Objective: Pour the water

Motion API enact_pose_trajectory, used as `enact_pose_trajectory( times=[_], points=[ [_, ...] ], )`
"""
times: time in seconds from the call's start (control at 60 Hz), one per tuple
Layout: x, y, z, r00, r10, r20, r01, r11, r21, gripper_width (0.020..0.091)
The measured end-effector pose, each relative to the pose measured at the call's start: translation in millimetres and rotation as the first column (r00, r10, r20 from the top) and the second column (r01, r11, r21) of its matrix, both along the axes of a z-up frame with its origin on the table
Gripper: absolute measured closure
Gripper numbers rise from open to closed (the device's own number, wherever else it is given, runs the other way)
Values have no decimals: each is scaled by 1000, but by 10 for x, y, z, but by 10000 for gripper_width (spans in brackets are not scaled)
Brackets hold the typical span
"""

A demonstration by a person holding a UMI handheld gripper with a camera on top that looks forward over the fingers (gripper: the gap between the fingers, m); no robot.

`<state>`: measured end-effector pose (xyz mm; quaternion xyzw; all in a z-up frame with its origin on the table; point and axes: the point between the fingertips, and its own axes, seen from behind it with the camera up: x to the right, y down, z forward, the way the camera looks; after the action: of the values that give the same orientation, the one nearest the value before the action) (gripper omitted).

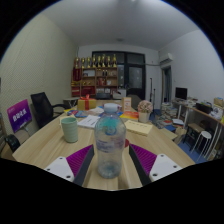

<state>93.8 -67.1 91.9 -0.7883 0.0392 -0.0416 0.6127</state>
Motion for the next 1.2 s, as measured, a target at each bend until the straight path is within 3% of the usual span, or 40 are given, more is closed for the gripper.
enact_pose_trajectory(
  times=[0.2,0.25,0.433,0.467,0.483,0.533,0.633,0.75,0.817,0.833,0.9,0.917,0.95,1.05,1.067,1.117,1.2],
  points=[
    [-52,487,49,1000,13,20,-14,998,54,308],
    [-2,582,-16,999,0,32,-1,999,37,503],
    [10,739,-37,999,-36,-6,36,997,67,597],
    [29,760,-49,999,-40,-18,41,998,42,586],
    [35,778,-47,999,-40,-21,41,999,30,634],
    [51,789,-25,999,-38,-33,38,999,-16,657],
    [96,907,300,999,-42,32,43,998,-39,657],
    [70,1161,917,943,3,334,16,998,-54,662],
    [-12,1393,1003,822,40,569,12,996,-87,661],
    [-24,1379,1185,775,66,629,9,993,-116,659],
    [-223,1661,1126,521,142,842,12,985,-174,658],
    [-183,1598,1305,441,192,877,-1,977,-213,657],
    [-337,1809,1166,296,223,929,5,972,-235,658],
    [-599,2044,1009,-81,331,940,49,943,-328,656],
    [-605,1907,1168,-133,369,920,57,930,-364,655],
    [-623,2105,982,-241,393,887,90,920,-383,660],
    [-670,2111,982,-404,444,800,160,895,-416,652]
  ],
)
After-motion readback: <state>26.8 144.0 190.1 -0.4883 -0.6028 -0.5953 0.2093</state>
